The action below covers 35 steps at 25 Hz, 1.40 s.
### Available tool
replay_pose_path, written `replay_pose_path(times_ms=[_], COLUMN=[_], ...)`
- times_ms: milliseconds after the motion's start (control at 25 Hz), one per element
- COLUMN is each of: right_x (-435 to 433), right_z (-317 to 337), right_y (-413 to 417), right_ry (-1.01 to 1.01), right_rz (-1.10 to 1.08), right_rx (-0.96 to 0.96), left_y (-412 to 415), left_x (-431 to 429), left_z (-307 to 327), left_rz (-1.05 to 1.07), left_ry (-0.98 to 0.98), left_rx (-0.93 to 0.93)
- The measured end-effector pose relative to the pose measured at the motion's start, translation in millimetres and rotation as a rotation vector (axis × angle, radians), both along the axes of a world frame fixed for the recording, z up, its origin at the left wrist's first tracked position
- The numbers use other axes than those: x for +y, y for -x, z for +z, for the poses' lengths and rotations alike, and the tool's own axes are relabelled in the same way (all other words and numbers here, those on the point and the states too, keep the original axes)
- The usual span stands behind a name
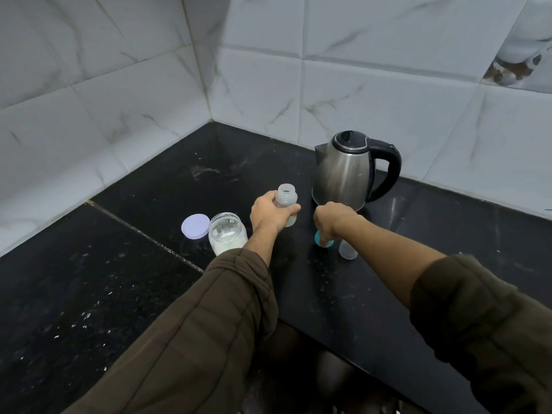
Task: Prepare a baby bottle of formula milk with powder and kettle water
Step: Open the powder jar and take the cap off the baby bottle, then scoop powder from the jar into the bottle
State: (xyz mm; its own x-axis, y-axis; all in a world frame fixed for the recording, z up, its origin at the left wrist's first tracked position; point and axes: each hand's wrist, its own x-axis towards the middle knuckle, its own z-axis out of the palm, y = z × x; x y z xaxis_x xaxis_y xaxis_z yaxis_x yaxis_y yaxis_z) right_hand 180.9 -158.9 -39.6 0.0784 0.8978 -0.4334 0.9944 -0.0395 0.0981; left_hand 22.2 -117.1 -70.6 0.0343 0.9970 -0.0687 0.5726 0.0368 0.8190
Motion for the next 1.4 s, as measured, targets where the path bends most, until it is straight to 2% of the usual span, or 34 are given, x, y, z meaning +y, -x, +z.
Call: replay_pose_path(times_ms=[200,480,640,920,1160,1400], right_x=[5,8,11,17,17,22], right_z=[-15,-24,-10,27,28,41], right_y=[-15,-25,-22,-7,0,0], right_ry=[-0.109,-0.058,-0.040,-0.167,-0.158,-0.169], right_rz=[-0.082,-0.113,-0.112,-0.078,-0.051,-0.053], right_rx=[0.006,0.006,0.014,0.028,0.040,0.031], left_y=[-2,-2,1,12,15,19], left_x=[1,3,0,-20,-26,-21], left_z=[-13,-26,-29,-35,-38,-21], left_rz=[0.009,-0.005,0.009,0.044,0.066,-0.043], left_ry=[0.016,0.030,0.042,0.121,0.158,0.225], left_rx=[0.014,0.031,0.032,-0.051,-0.091,0.048])
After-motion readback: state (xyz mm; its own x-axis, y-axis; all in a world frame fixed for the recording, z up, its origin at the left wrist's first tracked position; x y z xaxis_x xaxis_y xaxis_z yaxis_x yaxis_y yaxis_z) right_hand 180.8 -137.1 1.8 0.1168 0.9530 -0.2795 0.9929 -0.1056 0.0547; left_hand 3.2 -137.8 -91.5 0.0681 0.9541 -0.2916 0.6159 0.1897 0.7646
